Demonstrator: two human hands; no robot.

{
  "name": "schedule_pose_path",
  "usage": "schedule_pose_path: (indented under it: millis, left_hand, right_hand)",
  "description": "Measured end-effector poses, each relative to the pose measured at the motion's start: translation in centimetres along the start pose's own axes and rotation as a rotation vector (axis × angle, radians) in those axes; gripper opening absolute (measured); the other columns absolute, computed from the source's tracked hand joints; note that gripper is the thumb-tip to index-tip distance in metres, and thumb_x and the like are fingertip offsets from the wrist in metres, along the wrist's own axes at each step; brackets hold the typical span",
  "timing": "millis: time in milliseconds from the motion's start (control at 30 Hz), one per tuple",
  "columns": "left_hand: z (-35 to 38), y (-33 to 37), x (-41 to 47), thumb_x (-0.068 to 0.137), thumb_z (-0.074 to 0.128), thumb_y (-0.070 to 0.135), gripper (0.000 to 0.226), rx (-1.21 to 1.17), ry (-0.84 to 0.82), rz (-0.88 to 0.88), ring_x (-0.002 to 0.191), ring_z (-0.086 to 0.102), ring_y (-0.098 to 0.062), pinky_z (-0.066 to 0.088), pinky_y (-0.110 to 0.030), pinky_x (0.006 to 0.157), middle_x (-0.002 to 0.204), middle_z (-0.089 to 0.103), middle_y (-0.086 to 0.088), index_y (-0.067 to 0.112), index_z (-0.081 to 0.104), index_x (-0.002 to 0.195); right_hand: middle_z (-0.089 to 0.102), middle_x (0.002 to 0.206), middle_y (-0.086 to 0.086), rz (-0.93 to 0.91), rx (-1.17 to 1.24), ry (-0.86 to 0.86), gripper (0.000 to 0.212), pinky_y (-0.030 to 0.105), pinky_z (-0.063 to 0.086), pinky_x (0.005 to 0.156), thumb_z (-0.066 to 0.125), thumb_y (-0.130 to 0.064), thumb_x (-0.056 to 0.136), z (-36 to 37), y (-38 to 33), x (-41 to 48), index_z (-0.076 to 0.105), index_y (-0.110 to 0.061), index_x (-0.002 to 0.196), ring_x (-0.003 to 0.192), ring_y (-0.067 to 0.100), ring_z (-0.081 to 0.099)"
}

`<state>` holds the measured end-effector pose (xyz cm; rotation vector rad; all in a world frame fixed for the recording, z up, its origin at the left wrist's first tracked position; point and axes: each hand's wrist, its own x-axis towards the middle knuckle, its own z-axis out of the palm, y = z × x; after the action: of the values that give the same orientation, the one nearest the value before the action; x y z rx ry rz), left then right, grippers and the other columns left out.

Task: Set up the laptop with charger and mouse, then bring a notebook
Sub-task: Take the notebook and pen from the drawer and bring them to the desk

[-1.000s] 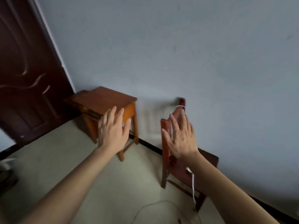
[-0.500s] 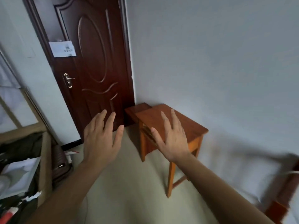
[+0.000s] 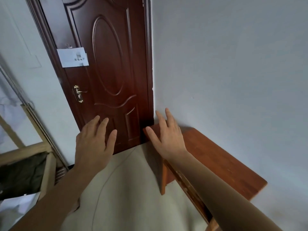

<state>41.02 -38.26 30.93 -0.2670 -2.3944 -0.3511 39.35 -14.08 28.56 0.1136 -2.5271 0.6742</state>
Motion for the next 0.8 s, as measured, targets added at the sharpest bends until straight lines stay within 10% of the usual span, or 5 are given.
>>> schedule_pose_path:
  millis: [467, 800]
  left_hand:
    - [20.5, -18.0, 24.1, 0.095, 0.029, 0.057, 0.065, -0.044, -0.224, 0.069, 0.136, 0.039, -0.039, 0.040, -0.057, 0.102, 0.153, 0.036, -0.022, 0.020, 0.045, 0.146]
    - [39.7, -18.7, 39.2, 0.099, 0.035, 0.055, 0.062, -0.129, -0.450, 0.239, 0.142, 0.031, -0.034, 0.034, -0.052, 0.107, 0.159, 0.027, -0.016, 0.023, 0.034, 0.152]
  right_hand:
    - [-0.001, 0.166, 0.010, 0.140, -0.183, -0.134, 0.075, 0.051, 0.017, 0.119, 0.016, -0.074, 0.092, 20.3, 2.4, 26.5, 0.012, -0.034, 0.156, 0.152, 0.032, 0.006]
    - [-0.001, 0.166, 0.015, 0.462, -0.355, -0.159, 0.071, 0.048, 0.013, 0.121, 0.029, -0.062, 0.098, 27.2, 12.1, 36.5, 0.011, -0.028, 0.158, 0.152, 0.034, 0.005]
